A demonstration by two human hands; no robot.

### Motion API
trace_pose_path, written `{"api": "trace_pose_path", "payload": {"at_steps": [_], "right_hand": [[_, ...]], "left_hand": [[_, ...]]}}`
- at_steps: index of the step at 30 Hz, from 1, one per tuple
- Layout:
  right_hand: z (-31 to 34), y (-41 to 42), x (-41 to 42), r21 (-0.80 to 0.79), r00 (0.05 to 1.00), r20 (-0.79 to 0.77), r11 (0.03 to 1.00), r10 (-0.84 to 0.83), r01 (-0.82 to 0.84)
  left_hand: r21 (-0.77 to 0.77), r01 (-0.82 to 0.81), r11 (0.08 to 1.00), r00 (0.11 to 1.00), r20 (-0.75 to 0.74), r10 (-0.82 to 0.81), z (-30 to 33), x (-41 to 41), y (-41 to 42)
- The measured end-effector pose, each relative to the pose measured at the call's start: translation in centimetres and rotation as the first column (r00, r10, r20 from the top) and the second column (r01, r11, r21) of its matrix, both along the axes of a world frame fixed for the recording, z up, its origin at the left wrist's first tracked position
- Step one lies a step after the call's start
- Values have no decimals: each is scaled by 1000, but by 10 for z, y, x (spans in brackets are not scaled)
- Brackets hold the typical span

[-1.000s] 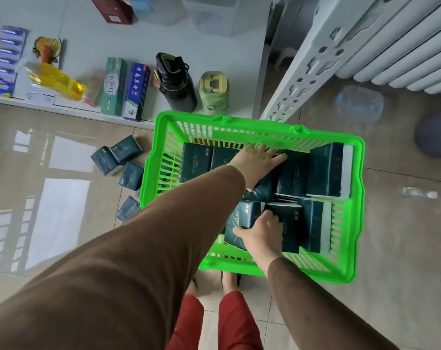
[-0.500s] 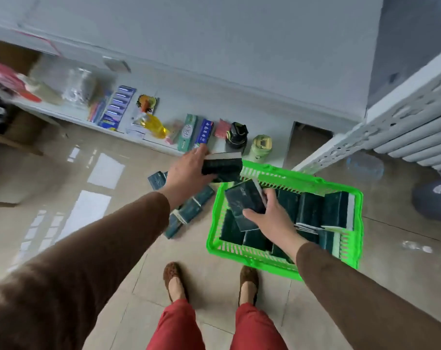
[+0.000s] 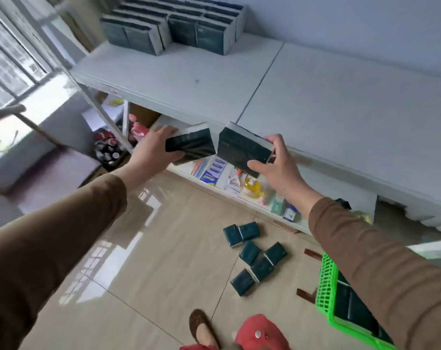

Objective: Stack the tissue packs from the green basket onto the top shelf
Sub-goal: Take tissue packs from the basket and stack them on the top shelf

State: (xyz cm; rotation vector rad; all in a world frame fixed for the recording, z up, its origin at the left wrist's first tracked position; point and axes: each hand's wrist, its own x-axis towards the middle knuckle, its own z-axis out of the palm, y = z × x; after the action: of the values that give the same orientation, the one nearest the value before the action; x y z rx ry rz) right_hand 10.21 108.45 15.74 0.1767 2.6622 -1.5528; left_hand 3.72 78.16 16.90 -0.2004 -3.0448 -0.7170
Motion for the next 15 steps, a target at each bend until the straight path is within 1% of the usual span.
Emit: {"api": "trace_pose_path", "payload": {"at_steps": [5, 9, 11, 15], "right_hand": [[14, -45, -79, -112, 995, -76, 992, -65, 56], [6, -61, -151, -79, 987, -99, 990, -125, 118], [2, -66, -192, -60, 984, -94, 987, -155, 150], [-1, -75, -274, -129, 979, -47, 973, -199, 191]], "left_hand": [[1, 0, 1000, 999, -45, 0, 30, -94, -54], [-26, 66, 997, 994, -81, -68, 38, -176, -65], [-48, 82, 995, 992, -97, -86, 41, -219, -67], [-109, 100, 989, 988, -106, -111, 45, -306, -68]]}}
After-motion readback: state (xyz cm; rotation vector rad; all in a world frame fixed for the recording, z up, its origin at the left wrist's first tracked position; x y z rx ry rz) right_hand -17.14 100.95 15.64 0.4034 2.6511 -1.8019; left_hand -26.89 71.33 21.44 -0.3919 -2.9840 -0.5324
